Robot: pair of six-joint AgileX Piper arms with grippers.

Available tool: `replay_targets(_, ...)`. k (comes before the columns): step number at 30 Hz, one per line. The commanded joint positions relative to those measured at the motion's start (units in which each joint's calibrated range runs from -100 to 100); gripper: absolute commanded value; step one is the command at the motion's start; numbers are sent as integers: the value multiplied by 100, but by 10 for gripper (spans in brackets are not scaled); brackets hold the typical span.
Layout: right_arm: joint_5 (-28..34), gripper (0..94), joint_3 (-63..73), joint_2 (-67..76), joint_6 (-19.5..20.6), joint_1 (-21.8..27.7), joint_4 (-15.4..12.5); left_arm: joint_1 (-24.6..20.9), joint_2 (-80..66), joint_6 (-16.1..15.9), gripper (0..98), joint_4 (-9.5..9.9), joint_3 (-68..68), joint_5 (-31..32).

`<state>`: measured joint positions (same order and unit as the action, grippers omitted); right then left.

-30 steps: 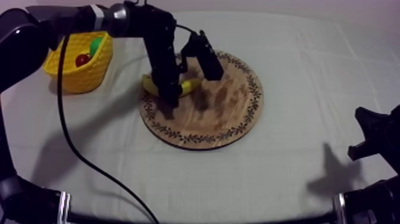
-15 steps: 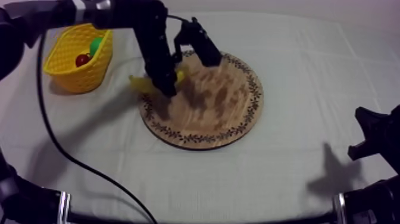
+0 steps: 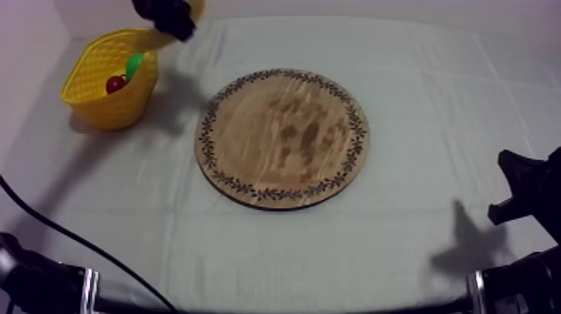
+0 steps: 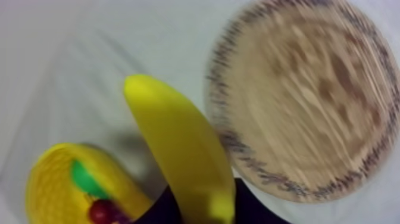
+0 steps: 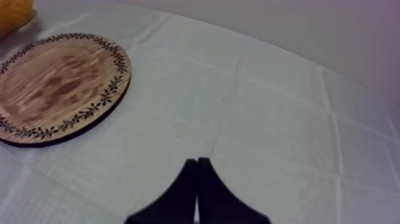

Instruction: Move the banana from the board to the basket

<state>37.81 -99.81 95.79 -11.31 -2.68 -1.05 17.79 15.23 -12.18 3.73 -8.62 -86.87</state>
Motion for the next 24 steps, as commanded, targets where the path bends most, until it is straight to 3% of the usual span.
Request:
replay_targets(1,2,2,3,-3,0,0,0,-381,-136,-26,89,-3,-231,-4)
replay_targets(9,2,2,3,-3,0,0,0,-922,-204,-113,92,45,-834,-132)
replay_targets(24,2,2,3,-3,4,0,0,-1320,689,-83,168,19,-488,-185)
